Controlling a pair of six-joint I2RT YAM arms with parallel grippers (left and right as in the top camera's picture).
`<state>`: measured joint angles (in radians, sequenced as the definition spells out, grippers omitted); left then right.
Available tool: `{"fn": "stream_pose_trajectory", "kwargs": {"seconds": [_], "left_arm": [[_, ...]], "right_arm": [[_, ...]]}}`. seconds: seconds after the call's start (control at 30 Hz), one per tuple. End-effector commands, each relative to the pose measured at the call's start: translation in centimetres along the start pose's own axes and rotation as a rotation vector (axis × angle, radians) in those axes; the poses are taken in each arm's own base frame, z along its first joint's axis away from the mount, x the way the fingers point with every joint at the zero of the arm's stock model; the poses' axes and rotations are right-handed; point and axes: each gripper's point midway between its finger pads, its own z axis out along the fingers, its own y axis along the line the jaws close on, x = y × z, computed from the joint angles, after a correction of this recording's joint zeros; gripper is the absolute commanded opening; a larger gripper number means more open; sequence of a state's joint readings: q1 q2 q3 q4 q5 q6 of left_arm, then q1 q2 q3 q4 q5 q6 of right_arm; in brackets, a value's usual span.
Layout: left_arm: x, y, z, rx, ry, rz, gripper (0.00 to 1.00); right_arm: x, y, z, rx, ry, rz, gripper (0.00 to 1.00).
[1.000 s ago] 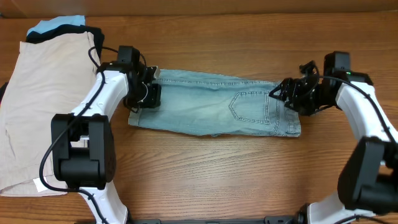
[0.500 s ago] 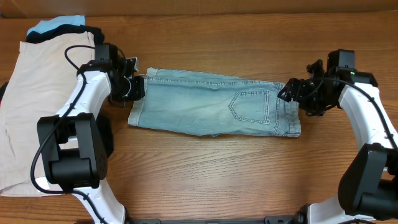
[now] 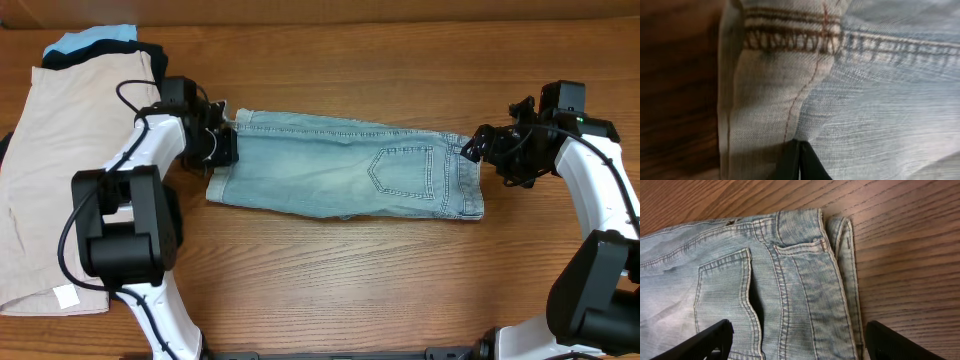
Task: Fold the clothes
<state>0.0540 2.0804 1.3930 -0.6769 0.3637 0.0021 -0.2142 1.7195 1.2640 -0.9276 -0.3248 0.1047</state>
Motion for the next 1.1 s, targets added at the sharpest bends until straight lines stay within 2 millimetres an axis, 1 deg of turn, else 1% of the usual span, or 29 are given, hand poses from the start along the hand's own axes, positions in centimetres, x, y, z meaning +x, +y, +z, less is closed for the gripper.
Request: {"fn": "stream_pose_trajectory", "kwargs": {"seconds": [0.0,0.17,0.27,0.43,0.57,0.73,0.83,0.97,1.07], "left_arm": [[1.1,0.1,1.4,0.023,0.039,-0.020,0.04],[1.1,0.2,1.6,0.022,0.044,-0.022,0.04],[1.2,0.2,1.6,0.022,0.045,-0.023,0.04],[1.3,0.2,1.6,0.022,0.048,-0.024,0.04],[1.2,0.1,1.6,0.022,0.048,-0.023,0.04],[1.3,0.2,1.6,0.022,0.049,-0.024,0.04],[1.3,0.2,1.6,0.022,0.051,-0.024,0.04],[1.3,0.2,1.6,0.022,0.051,-0.024,0.04],[1.4,0.2,1.6,0.022,0.053,-0.025,0.04]], "right_arm": [[-0.5,0.0,-0.5,0.007,-0.022,-0.006,0.88],[0.2,-0.4,0.3,0.010,-0.008,-0.002,0.89],[0.9,-0.9,1.4,0.011,0.000,0.001,0.94],[2.2,-1.9,3.3,0.013,0.009,0.022,0.96],[2.9,-2.3,4.9,-0.001,0.022,0.044,0.96],[3.2,-3.1,6.8,0.006,0.047,0.095,0.95],[3.6,-3.5,8.0,0.008,0.072,0.132,0.91],[3.7,-3.4,8.5,-0.008,0.082,0.155,0.86],[3.8,-2.0,8.4,-0.086,0.097,0.165,0.71]]}}
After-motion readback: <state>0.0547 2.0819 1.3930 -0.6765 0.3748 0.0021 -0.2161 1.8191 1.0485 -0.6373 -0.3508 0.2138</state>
